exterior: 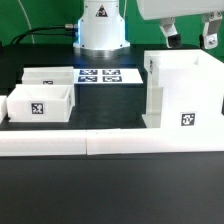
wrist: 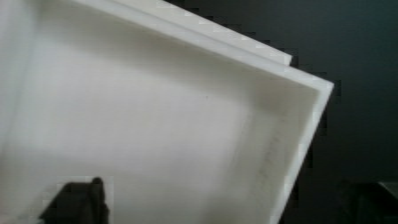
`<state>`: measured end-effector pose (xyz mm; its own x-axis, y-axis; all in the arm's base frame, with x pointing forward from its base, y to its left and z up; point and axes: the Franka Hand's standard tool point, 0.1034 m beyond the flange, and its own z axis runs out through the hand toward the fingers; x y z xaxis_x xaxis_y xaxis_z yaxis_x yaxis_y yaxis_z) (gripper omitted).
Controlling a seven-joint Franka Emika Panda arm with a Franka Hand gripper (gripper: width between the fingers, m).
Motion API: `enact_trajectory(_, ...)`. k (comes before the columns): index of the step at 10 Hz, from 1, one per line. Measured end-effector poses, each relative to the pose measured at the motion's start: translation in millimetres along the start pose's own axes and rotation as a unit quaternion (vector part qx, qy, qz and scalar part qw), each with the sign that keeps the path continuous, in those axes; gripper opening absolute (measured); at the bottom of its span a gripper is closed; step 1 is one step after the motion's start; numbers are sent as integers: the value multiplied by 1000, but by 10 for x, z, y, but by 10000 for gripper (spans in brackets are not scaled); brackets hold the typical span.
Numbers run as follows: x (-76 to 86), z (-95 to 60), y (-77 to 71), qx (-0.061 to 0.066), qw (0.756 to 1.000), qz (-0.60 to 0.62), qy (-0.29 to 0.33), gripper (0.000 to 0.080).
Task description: Assemble drawer
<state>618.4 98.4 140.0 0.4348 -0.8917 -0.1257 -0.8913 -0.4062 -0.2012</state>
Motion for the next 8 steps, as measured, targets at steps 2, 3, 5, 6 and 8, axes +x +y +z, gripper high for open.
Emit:
enact_trajectory(2,59,7,149,-40,982,-186,1,648)
enact_trajectory(3,120,-1,198,-49,965,-258,-1,648)
enact_trajectory(5,205,-18,247,-54,934,-354,-2,648)
enact_trajectory(6,277,-33,250,-45,923,-381,-1,648)
enact_trajectory(8,269,-26,250,-46,894,-447,-4,648)
